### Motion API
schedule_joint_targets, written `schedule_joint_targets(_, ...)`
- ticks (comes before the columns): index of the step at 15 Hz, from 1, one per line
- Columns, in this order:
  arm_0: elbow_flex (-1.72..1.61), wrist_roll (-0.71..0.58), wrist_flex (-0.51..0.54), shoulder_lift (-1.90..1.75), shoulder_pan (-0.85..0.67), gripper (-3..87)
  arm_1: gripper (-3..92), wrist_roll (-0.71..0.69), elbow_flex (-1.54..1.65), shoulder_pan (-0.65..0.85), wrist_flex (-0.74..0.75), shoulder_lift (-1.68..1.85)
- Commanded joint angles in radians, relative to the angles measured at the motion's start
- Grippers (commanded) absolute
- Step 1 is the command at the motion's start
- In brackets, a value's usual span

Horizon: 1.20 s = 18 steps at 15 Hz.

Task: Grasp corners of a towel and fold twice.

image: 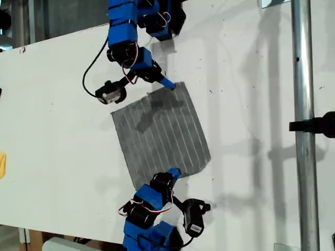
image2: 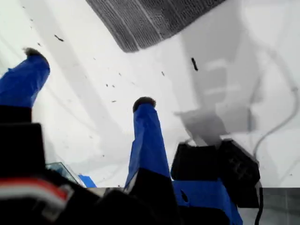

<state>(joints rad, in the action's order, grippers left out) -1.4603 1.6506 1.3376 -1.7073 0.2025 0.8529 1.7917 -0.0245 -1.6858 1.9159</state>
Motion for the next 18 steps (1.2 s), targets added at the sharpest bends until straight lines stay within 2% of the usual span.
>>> schedule_joint_targets(1, 0.069, 0.000, 0.015, -0.011, 0.015, -1.9, 36.7, -0.012, 0.244, 0.043, 0.224, 0.028)
schedule_joint_targets(6, 0.067, 0.009, 0.020, -0.008, 0.018, -1.9, 34.0, -0.018, 0.436, 0.048, 0.511, -0.037)
schedule_joint_targets(11, 0.060, 0.031, 0.017, 0.002, 0.026, -1.8, 29.7, -0.020, 0.304, 0.000, 0.581, -0.305)
schedule_joint_targets(12, 0.055, 0.038, 0.018, 0.002, 0.032, -1.8, 24.6, -0.020, 0.279, -0.003, 0.589, -0.353)
schedule_joint_targets(14, 0.043, 0.057, 0.020, 0.002, 0.043, -1.8, 6.5, -0.012, 0.232, 0.000, 0.577, -0.399)
schedule_joint_targets(16, 0.034, 0.069, 0.018, 0.006, 0.044, -1.8, -0.2, -0.012, 0.206, -0.009, 0.581, -0.411)
schedule_joint_targets(18, 0.032, 0.098, 0.031, 0.012, 0.037, -1.8, -0.2, -0.017, 0.195, -0.017, 0.588, -0.414)
